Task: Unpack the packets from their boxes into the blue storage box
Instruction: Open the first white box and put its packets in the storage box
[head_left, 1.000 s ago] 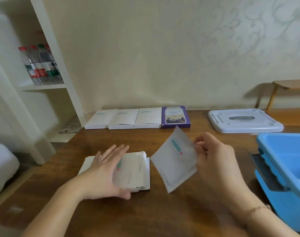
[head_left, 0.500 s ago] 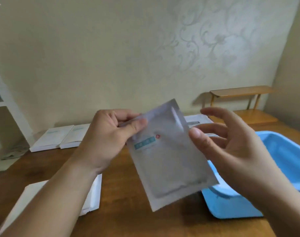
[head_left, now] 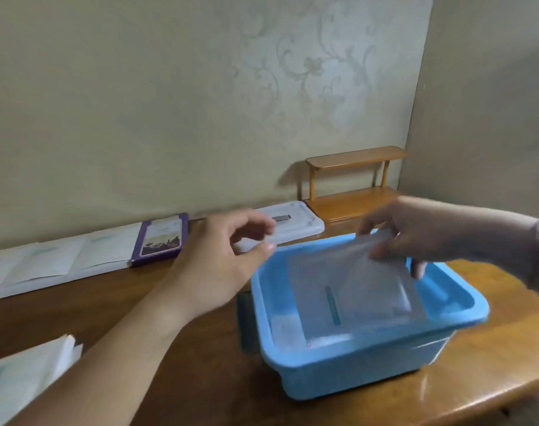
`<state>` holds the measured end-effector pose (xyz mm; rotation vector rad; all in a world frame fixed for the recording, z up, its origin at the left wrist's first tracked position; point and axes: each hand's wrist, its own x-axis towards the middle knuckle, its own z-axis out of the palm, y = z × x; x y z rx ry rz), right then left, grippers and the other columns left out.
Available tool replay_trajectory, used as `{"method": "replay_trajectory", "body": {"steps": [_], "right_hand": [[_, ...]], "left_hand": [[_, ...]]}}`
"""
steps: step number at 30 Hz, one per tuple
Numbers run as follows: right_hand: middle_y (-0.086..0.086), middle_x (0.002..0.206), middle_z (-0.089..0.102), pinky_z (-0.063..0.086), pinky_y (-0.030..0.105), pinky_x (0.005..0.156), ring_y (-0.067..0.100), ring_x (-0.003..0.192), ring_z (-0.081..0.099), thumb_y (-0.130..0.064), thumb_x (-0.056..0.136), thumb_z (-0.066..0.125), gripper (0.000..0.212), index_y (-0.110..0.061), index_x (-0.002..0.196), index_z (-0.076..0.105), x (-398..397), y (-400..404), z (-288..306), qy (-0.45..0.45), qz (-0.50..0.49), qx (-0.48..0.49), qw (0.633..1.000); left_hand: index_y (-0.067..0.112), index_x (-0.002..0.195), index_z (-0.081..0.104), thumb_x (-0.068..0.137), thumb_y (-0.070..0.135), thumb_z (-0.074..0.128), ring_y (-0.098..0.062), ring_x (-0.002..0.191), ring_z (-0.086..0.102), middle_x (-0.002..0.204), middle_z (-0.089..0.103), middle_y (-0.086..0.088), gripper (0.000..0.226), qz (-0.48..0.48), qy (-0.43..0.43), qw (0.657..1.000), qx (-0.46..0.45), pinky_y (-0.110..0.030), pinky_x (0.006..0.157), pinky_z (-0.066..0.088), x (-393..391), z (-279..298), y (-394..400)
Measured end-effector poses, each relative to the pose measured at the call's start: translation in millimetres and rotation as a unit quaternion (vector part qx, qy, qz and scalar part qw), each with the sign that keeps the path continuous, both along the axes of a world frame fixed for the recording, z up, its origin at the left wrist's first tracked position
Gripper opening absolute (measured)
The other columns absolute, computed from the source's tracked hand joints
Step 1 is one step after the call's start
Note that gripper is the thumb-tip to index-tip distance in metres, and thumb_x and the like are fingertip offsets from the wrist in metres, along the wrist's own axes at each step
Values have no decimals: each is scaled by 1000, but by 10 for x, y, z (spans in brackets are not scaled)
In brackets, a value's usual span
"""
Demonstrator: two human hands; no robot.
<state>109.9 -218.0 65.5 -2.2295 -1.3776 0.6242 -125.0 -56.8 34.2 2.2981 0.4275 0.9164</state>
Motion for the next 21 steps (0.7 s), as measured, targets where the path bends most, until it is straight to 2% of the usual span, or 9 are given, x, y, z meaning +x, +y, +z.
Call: {"method": "replay_trajectory", "body": {"steps": [2, 5, 8, 10, 12, 15, 17, 20, 21], "right_hand": [[1, 77, 73, 57, 31, 48, 23, 63, 73, -13, 87, 67, 18, -31, 90, 66, 11, 140, -149, -11, 31, -94, 995], [6, 90, 72, 54, 24, 45, 27, 61, 73, -15, 88, 63, 16, -31, 90, 62, -53, 339, -366, -37, 69, -180, 981], [5, 92, 70, 50, 19, 42, 16, 48, 68, -19, 89, 63, 10, -26, 94, 60, -113, 428, -491, -77, 88, -237, 964], [7, 94, 73, 46, 16, 40, 10, 44, 66, -21, 90, 61, 15, -18, 104, 62, -161, 452, -544, -103, 93, -274, 952], [9, 100, 74, 40, 11, 37, 6, 56, 69, -25, 91, 57, 26, -13, 113, 63, -233, 472, -579, -142, 107, -311, 934], [4, 109, 73, 34, 7, 36, 15, 92, 69, -32, 95, 53, 31, -12, 114, 65, -316, 500, -617, -209, 147, -334, 907], [4, 109, 73, 40, 9, 42, 18, 97, 67, -30, 95, 55, 25, -14, 110, 65, -320, 509, -651, -224, 157, -325, 905], [6, 111, 71, 51, 20, 71, 20, 103, 65, -28, 94, 56, 30, -11, 116, 65, -374, 484, -702, -289, 178, -302, 891], [6, 112, 69, 51, 24, 74, 21, 104, 64, -31, 94, 55, 31, -11, 116, 65, -391, 476, -721, -323, 183, -283, 884]], "left_hand": [[36, 91, 71, 85, 23, 74, 4, 90, 67, 90, 71, 25, 15, -2, 45, 998, 39, -19, 83, 50, 93, -51, 23], [34, 87, 72, 85, 22, 74, 3, 87, 68, 86, 72, 23, 13, 5, 48, 998, 40, -16, 80, 52, 196, -110, 88], [32, 86, 73, 85, 18, 74, 1, 85, 69, 84, 72, 21, 13, 3, 29, 999, 32, -9, 76, 49, 244, -140, 128], [32, 86, 73, 85, 18, 74, 1, 84, 68, 84, 72, 21, 14, -3, 24, 999, 36, -7, 75, 48, 262, -147, 132], [32, 87, 73, 85, 18, 74, 1, 85, 68, 84, 72, 21, 14, -7, 25, 999, 39, -7, 75, 48, 282, -154, 125], [32, 87, 72, 85, 20, 75, 2, 85, 68, 85, 72, 21, 13, -11, 32, 999, 39, -6, 75, 47, 295, -183, 116], [34, 87, 72, 85, 21, 75, 2, 85, 68, 85, 71, 22, 14, -13, 41, 998, 40, -6, 75, 47, 284, -215, 107], [36, 88, 71, 85, 21, 75, 3, 86, 67, 86, 71, 23, 16, -17, 48, 998, 44, -7, 74, 48, 241, -250, 103], [37, 88, 70, 85, 21, 75, 3, 86, 67, 87, 71, 23, 17, -18, 49, 997, 48, -7, 74, 48, 227, -255, 101]]}}
